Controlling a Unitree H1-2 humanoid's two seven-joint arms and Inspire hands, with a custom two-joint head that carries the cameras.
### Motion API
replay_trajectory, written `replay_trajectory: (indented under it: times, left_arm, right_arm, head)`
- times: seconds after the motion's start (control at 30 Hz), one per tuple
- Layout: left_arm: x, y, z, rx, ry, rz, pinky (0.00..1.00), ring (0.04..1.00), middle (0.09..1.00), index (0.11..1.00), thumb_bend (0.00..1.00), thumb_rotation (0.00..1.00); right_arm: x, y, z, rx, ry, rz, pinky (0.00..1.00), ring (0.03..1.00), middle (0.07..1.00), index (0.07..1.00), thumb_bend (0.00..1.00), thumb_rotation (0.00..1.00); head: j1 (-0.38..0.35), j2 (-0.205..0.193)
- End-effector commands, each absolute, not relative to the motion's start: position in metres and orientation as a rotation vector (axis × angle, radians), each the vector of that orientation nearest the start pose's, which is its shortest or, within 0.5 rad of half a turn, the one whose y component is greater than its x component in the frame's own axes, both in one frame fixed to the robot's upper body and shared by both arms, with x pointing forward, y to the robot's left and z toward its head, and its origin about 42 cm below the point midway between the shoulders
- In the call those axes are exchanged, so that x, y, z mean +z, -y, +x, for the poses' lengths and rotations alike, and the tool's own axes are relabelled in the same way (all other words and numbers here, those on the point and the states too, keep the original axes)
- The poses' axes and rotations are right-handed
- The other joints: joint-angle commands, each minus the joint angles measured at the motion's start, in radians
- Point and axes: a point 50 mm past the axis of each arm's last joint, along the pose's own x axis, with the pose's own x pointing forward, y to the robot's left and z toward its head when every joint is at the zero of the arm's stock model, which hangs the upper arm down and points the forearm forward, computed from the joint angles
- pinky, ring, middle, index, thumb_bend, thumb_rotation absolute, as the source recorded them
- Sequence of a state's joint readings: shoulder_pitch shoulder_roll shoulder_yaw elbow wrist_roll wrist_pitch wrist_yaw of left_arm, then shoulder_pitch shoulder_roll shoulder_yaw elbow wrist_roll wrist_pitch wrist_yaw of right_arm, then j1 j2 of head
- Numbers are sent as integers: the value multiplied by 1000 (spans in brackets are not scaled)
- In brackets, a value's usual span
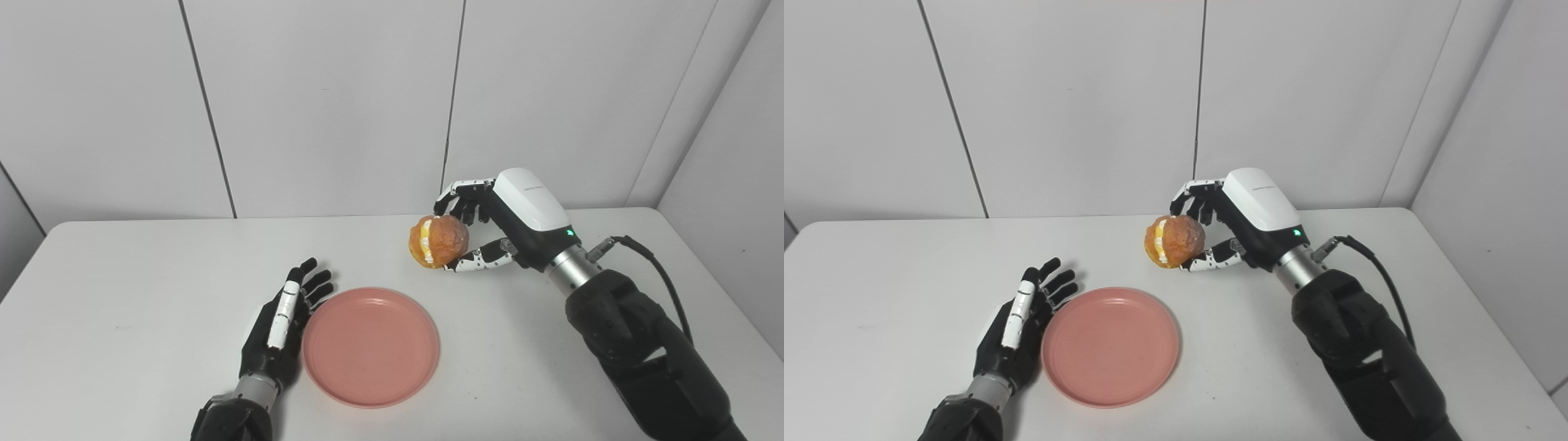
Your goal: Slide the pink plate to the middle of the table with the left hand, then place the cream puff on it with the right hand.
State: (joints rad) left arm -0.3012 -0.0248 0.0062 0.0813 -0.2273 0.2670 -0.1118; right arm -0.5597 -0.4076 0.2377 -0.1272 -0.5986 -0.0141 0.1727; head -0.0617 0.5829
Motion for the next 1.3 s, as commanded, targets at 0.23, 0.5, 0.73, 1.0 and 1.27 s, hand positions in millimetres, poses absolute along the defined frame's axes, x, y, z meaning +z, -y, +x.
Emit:
replay_trajectory:
  times: [0.23, 0.5, 0.73, 1.0, 1.27]
  left_arm:
    - [140, -148, 368, -249, -118, -232, 867, 862, 852, 899, 678, 853]
    - [142, -145, 369, -252, -122, -240, 862, 854, 846, 896, 662, 846]
    - [144, -145, 368, -254, -123, -244, 875, 851, 843, 899, 664, 840]
    - [145, -147, 368, -259, -122, -235, 870, 850, 838, 897, 661, 851]
    - [145, -149, 367, -263, -129, -236, 881, 851, 841, 895, 665, 846]
  right_arm:
    - [327, 192, 390, 294, 744, -1035, 299, 387, 456, 521, 527, 8]
    - [313, 176, 389, 361, 726, -1025, 311, 405, 469, 515, 528, 7]
    - [299, 163, 388, 474, 661, -1059, 339, 429, 471, 515, 528, 7]
    - [279, 149, 394, 592, 578, -1159, 330, 420, 474, 511, 528, 8]
    - [273, 134, 409, 683, 546, -1234, 345, 437, 455, 520, 528, 6]
  head:
    - [49, 9]
    - [52, 12]
    - [51, 18]
    - [39, 28]
    - [27, 33]
